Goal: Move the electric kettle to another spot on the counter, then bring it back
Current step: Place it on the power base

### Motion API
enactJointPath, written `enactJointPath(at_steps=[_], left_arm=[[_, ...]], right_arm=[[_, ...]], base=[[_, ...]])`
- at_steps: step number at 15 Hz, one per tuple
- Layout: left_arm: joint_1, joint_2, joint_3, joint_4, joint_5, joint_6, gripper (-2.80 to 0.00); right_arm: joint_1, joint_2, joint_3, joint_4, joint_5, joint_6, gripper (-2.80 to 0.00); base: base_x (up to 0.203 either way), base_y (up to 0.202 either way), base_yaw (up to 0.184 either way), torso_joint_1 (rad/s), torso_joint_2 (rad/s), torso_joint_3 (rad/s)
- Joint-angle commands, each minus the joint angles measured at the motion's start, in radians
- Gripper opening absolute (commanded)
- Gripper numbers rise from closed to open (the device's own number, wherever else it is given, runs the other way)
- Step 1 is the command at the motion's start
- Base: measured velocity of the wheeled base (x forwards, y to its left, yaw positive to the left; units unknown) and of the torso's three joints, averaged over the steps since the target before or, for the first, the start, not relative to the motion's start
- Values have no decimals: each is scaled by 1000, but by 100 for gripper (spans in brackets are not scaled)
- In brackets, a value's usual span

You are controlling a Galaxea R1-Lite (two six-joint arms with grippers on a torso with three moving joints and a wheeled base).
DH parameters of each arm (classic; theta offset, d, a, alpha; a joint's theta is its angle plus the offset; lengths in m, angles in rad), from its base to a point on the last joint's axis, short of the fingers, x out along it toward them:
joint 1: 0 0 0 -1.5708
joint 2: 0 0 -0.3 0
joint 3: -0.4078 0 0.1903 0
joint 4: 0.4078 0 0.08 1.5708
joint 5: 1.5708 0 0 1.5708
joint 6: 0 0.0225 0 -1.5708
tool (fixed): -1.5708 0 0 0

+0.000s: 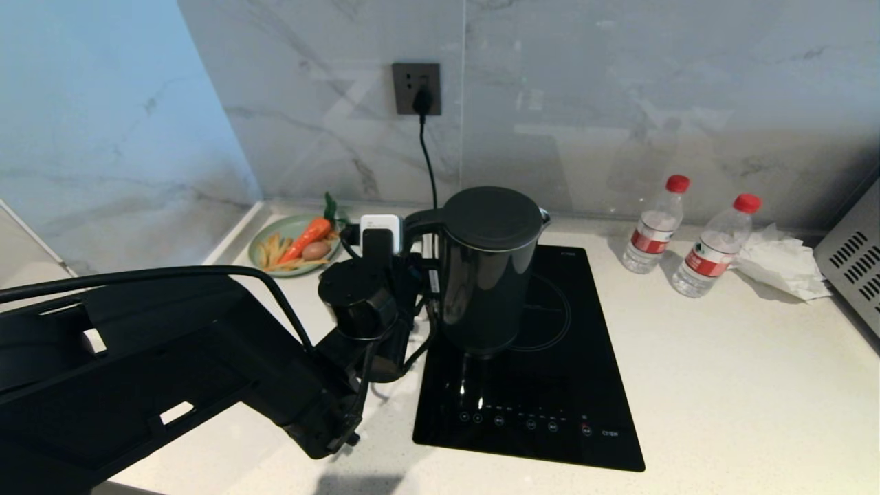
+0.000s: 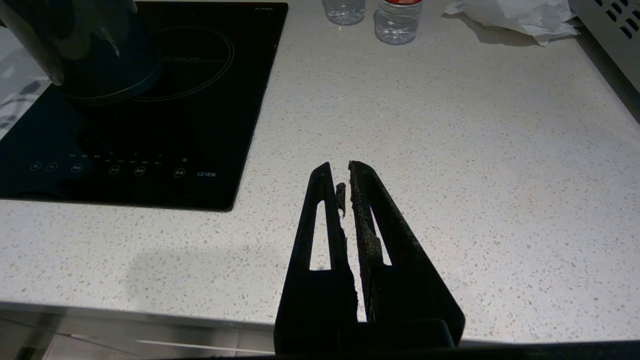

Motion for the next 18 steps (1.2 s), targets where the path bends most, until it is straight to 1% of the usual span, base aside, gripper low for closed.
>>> enactJointPath(at_steps=[1, 7, 12, 14, 18], left_arm=[[-3, 6, 1, -4, 6, 5, 0], [5, -2, 37, -20, -3, 4, 0], [65, 0, 111, -38, -9, 4, 0], [66, -7, 143, -38, -28, 0, 0], [71, -35, 181, -38, -30, -13, 0]], right_arm=[[-1, 0, 0, 0, 0, 0, -280], [1, 0, 0, 0, 1, 0, -280], [0, 0, 0, 0, 0, 0, -280], [-1, 0, 1, 0, 0, 0, -280], [-1, 0, 0, 0, 1, 0, -280]], base=[[0, 0, 0, 0, 0, 0], [0, 0, 0, 0, 0, 0], [0, 0, 0, 0, 0, 0], [0, 0, 0, 0, 0, 0], [0, 0, 0, 0, 0, 0]])
